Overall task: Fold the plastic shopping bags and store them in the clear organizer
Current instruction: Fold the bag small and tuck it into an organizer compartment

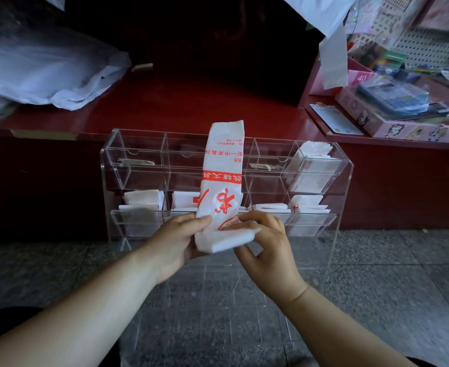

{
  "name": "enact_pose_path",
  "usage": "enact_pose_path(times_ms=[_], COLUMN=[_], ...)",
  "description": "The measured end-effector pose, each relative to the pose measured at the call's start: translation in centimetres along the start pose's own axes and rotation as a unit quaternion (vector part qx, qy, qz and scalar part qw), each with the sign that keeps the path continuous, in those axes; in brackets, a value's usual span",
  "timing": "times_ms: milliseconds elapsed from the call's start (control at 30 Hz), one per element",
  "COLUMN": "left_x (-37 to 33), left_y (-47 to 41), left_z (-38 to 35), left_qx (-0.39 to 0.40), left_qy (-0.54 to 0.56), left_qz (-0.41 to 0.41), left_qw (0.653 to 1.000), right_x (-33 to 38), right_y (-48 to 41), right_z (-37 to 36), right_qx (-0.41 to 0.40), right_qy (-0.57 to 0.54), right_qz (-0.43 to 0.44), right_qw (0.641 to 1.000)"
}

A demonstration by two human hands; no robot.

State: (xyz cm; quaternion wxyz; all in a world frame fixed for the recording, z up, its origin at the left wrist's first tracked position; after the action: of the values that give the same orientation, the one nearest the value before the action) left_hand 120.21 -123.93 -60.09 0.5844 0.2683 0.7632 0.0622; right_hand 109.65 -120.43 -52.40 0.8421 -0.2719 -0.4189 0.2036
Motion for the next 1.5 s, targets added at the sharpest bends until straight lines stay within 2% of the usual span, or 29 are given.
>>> enact_pose_path(times_ms=[133, 267, 367, 500, 667, 833, 1033, 1133, 1200, 1300, 1367, 1433, 1500], left_x=[0.2, 0.2, -0.1, -0.5, -0.7, -0.8, -1.0, -1.7, -1.9, -2.0, -2.0, -1.7, -1.5], left_y=[0.2, 0.4, 0.5, 0.4, 0.3, 0.4, -0.1, -0.1, 0.2, 0.6, 0.9, 1.1, 1.1], left_z=[-1.2, -1.8, -1.8, -0.6, 0.3, 0.4, 1.3, 1.9, 2.0, 1.7, 1.2, 0.6, 0.5], left_qx=[0.029, 0.052, 0.052, -0.018, -0.07, -0.086, -0.111, -0.119, -0.111, -0.08, -0.051, -0.026, -0.017], left_qy=[-0.006, 0.02, -0.011, -0.06, -0.071, -0.105, -0.023, -0.003, -0.005, -0.038, -0.061, -0.041, -0.029], left_qz=[-0.001, -0.002, -0.036, -0.077, -0.087, -0.094, -0.067, -0.068, -0.065, -0.047, -0.036, -0.027, -0.022], left_qw=[1.0, 0.998, 0.998, 0.995, 0.991, 0.986, 0.991, 0.991, 0.992, 0.995, 0.996, 0.998, 0.999], right_x=[-3.1, -4.5, -4.6, -4.3, -3.8, -4.1, -4.0, -3.2, -2.9, -1.4, -0.1, 1.4, 2.8], right_y=[0.3, 0.3, 0.2, 0.2, 0.1, 0.2, 0.5, 0.4, 0.1, -0.9, -0.6, -0.3, -0.1], right_z=[0.0, -0.2, -0.4, -1.1, -1.6, -1.8, -2.6, -2.4, -1.2, 0.5, -0.5, -1.5, -1.7], right_qx=[-0.007, -0.02, -0.011, 0.01, 0.053, 0.074, 0.12, 0.101, 0.061, 0.054, 0.093, 0.109, 0.08], right_qy=[-0.094, -0.114, -0.107, -0.11, -0.116, -0.099, -0.074, -0.144, -0.159, 0.039, 0.157, 0.185, 0.17], right_qz=[-0.206, -0.26, -0.265, -0.265, -0.264, -0.273, -0.272, -0.267, -0.241, -0.066, 0.055, 0.126, 0.17], right_qw=[0.974, 0.959, 0.958, 0.958, 0.956, 0.954, 0.952, 0.948, 0.955, 0.996, 0.982, 0.969, 0.967])
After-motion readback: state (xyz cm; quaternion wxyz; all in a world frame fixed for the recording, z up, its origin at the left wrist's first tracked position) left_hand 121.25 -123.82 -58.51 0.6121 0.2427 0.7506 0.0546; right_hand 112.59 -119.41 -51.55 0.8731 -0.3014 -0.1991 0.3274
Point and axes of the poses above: each hand's wrist, its own y-axis away from the middle knuckle, its own z-axis out of the back of the hand, x = y × z, the point moved 10 cm from there along -y, towards the middle knuckle, and after that the axes turned 5 degrees about -y, right-handed, at the moved point
